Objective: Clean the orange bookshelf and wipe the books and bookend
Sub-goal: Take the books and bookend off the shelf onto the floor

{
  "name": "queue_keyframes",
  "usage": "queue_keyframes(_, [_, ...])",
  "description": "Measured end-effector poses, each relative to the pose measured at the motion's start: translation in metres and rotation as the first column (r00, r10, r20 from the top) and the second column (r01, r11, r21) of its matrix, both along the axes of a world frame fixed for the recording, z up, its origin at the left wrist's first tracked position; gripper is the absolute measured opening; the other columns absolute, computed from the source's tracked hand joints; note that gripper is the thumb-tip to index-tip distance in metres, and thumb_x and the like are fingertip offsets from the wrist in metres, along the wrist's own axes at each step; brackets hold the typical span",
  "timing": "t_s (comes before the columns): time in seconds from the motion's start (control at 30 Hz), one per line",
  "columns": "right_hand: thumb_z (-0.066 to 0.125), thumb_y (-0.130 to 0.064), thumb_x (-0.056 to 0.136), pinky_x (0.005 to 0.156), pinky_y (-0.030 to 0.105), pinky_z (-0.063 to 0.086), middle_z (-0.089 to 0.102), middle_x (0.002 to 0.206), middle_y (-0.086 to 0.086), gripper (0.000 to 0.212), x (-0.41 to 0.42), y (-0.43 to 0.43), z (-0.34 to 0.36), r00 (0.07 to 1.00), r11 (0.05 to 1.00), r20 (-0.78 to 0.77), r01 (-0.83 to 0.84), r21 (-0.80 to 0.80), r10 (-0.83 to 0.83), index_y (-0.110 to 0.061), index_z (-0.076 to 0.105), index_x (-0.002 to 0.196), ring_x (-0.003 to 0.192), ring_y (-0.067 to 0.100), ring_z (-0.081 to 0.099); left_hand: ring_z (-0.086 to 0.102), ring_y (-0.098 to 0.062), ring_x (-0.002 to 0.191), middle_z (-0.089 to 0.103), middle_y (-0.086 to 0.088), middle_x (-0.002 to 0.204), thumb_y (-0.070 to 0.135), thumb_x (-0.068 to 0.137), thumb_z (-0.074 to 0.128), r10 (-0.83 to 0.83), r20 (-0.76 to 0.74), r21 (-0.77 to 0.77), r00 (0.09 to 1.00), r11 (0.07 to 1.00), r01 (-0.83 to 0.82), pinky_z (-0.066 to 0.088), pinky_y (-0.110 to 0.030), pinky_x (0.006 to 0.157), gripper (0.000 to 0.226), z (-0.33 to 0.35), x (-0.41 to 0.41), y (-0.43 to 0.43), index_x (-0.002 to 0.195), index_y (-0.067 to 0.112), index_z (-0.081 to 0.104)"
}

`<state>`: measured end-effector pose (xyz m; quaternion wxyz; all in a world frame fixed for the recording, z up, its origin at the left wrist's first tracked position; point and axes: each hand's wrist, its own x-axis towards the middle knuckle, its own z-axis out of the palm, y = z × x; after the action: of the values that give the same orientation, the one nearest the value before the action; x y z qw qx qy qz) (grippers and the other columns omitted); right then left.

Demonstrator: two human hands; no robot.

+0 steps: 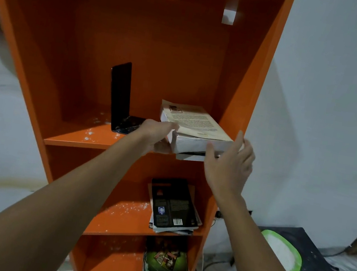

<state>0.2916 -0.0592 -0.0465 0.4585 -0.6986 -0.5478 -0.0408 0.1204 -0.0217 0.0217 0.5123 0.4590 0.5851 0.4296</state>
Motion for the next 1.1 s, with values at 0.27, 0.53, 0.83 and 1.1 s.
queue_keyframes(0.27, [0.076,-0.067,0.065,0.114,0.066,0.008,0.031,0.158,0.012,0.109,-0.008,0.03,0.001,0.731,0.984,0.658,-0.147,-0.105,0.18,-0.025,0.029,0.153,0.148,0.033,0.022,0.055,-0.021,0.108,0.055,-0.006,0.119,0.038,0.092,0.064,0.615,-0.329,0.634,0.717,0.706,-0.315,0.053,-0.035,0.088,0.046,-0.041,-0.074,0.015,0.128,0.013,0.049])
queue_keyframes(0.53, [0.085,-0.042,0.069,0.103,0.048,0.045,0.06,0.136,0.008,0.079,-0.006,0.045,0.007,0.693,0.94,0.655,-0.332,-0.08,0.301,-0.018,0.053,0.137,0.124,0.028,0.056,0.063,-0.022,0.091,0.06,-0.013,0.125,0.028,0.095,0.065,0.453,-0.398,0.461,0.797,0.851,-0.253,0.048,-0.021,0.059,0.051,-0.042,-0.102,0.048,0.138,0.007,0.047])
queue_keyframes(0.83, [0.081,-0.037,0.074,0.102,0.05,0.047,0.056,0.141,0.011,0.077,0.007,0.05,0.015,0.607,0.896,0.682,-0.41,-0.17,0.408,-0.013,0.049,0.14,0.127,0.034,0.054,0.059,-0.021,0.05,0.064,-0.014,0.089,0.017,0.103,0.049,0.442,-0.399,0.4,0.804,0.872,-0.281,0.047,-0.027,0.036,0.027,-0.035,-0.103,0.067,0.12,-0.001,0.06])
queue_keyframes(1.1, [0.079,-0.057,0.067,0.089,0.043,0.054,0.064,0.123,0.01,0.079,0.017,0.049,0.01,0.625,0.897,0.709,-0.442,-0.024,0.327,-0.014,0.056,0.129,0.111,0.027,0.061,0.057,-0.018,0.054,0.06,-0.005,0.078,0.018,0.104,0.047,0.455,-0.406,0.452,0.793,0.854,-0.258,0.047,-0.03,0.045,0.027,-0.039,-0.097,0.061,0.118,0.0,0.061])
